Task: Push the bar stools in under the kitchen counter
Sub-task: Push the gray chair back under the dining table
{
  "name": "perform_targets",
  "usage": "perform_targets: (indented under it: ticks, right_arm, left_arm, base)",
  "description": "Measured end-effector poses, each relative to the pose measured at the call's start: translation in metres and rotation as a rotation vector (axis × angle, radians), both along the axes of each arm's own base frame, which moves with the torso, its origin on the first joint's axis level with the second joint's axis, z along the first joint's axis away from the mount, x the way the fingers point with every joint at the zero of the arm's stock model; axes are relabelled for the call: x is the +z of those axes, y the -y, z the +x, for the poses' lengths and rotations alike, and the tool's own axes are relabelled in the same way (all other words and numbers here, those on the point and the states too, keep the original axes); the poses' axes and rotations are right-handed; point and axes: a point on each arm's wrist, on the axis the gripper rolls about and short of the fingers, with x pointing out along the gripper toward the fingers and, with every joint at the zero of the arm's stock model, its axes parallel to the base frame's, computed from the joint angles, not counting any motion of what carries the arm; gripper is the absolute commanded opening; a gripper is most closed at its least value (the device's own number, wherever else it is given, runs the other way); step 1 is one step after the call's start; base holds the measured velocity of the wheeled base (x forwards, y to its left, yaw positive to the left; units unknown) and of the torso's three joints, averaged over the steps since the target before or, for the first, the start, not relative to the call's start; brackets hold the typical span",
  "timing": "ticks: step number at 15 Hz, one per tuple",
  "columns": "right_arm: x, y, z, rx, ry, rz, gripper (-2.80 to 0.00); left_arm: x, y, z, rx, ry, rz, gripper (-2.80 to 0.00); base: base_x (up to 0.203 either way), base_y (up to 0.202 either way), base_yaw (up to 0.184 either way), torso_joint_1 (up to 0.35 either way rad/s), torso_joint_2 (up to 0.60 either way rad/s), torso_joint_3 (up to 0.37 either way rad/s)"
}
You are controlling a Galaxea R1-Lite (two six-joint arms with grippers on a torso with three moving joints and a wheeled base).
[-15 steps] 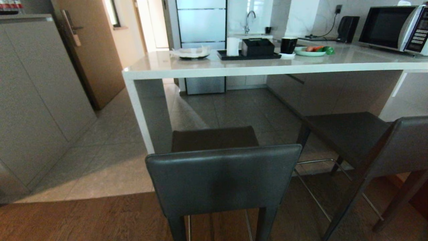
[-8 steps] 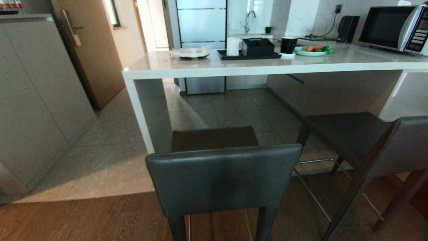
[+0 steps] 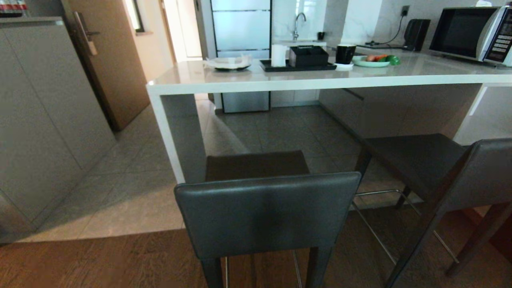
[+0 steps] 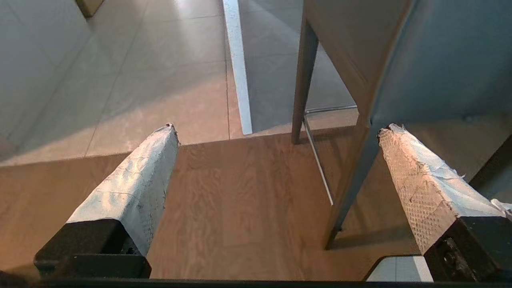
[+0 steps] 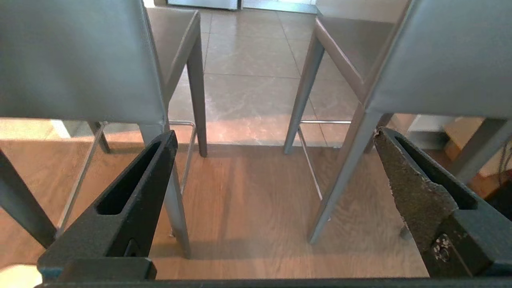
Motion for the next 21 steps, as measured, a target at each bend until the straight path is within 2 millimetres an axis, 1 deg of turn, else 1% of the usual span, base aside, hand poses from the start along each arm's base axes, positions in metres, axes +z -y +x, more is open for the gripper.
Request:
perform_targets:
  ticks: [4,6,12,13,21]
  right_arm:
    - [-0.0005,0.0005,0.0002,-0.024,0.0,0.013,0.0]
    - [-0.0006,0.0001,0.0002,-0.005,0.0,-0.012,0.0]
    - [-0.0008,0.0,0.0002,0.004,-0.003,-0.001,0.0]
    - [-0.001,0.0001,0.0003,0.0,-0.004,0.003,-2.8]
    - [-0.001,0.0001,0.0003,-0.003,-0.005,0.024,-2.8]
  left_arm:
    - [0.0003,-0.0005,-0.0009,0.036,0.015,-0.064,0.0]
    - [0.0004,-0.0005,-0.0012,0.032,0.028,-0.057,0.0]
    - [0.0001,-0.0005,-0.0017,0.033,0.036,-0.057,0.0]
    - [0.0001,-0.0005,-0.0018,0.033,0.038,-0.058,-2.8]
    - [-0.0005,-0.0005,-0.0038,0.033,0.064,-0.06,-2.8]
  base:
    - [0.0,0.0,0.0,0.0,0.0,0.0]
    - [0.0,0.0,0.0,0.0,0.0,0.0]
    - [0.0,0.0,0.0,0.0,0.0,0.0]
    - [0.0,0.0,0.0,0.0,0.0,0.0]
    - [0.0,0.0,0.0,0.0,0.0,0.0]
